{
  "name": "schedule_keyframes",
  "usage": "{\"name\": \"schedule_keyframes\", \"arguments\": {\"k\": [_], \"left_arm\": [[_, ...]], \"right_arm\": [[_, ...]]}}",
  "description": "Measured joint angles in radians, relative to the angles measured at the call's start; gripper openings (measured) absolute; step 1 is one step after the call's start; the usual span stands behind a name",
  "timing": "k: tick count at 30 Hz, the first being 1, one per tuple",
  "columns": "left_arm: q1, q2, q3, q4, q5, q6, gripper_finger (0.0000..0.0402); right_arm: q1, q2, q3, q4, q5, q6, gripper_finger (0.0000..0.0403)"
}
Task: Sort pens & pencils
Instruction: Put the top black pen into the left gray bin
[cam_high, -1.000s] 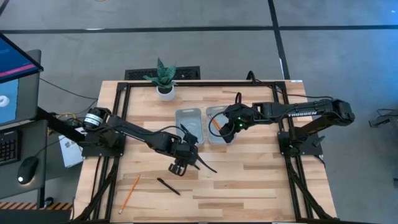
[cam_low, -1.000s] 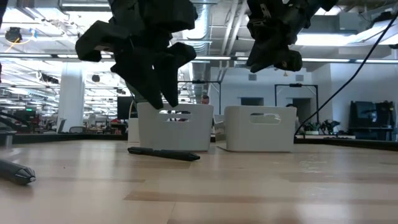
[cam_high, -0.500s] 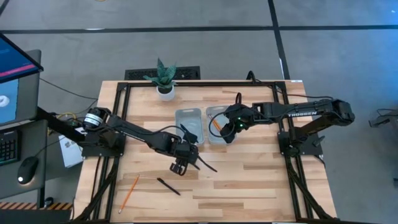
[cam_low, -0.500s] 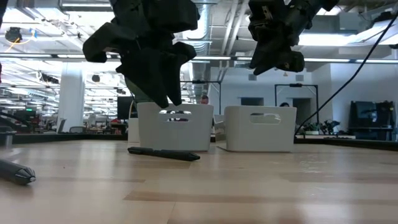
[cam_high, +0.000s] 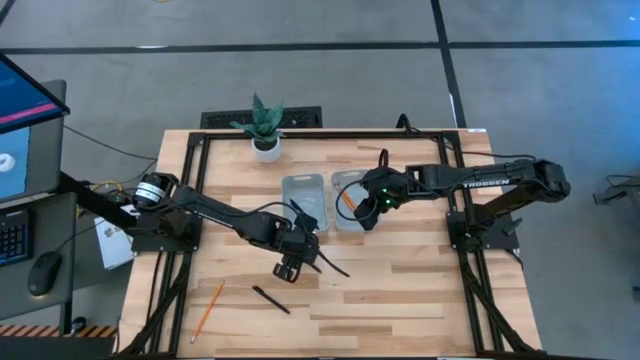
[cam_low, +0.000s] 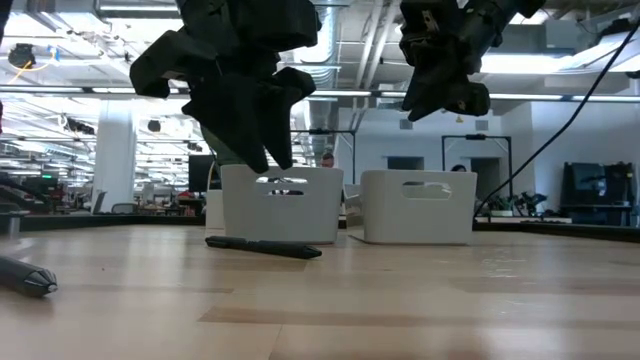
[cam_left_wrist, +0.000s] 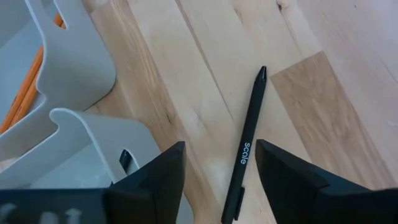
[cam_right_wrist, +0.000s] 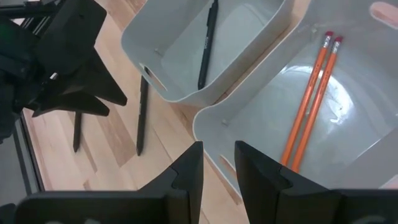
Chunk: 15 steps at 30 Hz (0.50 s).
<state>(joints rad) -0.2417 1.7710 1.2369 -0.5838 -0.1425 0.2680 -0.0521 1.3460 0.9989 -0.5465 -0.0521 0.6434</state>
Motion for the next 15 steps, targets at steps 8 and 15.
{"name": "schedule_keyframes", "arguments": {"k": [8,15], "left_arm": [[-0.014,0.0,0.0,0.008,0.0,0.045,0.0221],[-0.044,0.01,0.0,0.025,0.005,0.089,0.0222]], "right_arm": [[0.0,0.0,0.0,0.0,0.0,-0.023,0.0113],[0.0,0.0,0.0,0.0,0.0,-0.023,0.0113]]}}
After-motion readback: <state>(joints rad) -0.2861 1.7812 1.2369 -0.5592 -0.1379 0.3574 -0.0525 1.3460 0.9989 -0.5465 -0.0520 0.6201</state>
